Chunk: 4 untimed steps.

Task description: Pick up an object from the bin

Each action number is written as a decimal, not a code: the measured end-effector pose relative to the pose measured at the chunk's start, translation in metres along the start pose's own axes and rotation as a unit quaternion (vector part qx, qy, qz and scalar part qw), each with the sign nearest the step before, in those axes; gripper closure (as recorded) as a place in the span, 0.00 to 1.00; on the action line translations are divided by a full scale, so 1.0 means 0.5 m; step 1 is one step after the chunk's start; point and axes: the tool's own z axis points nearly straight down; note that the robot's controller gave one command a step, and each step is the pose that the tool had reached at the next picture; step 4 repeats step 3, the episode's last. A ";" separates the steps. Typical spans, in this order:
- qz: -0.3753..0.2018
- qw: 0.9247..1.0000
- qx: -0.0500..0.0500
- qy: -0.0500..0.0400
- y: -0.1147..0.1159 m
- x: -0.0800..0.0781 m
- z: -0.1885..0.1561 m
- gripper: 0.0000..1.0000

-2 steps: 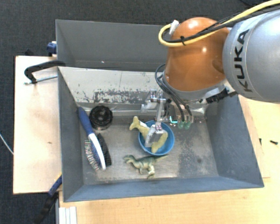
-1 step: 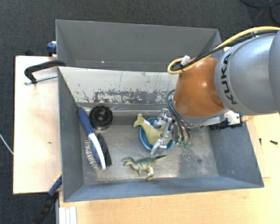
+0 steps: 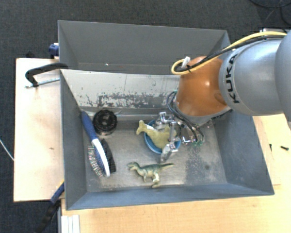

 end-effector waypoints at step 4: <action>0.003 1.000 0.004 -0.010 -0.020 -0.030 -0.399 1.00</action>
Offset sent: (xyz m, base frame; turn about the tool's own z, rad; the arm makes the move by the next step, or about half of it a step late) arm 0.0000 0.0000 0.0000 0.0000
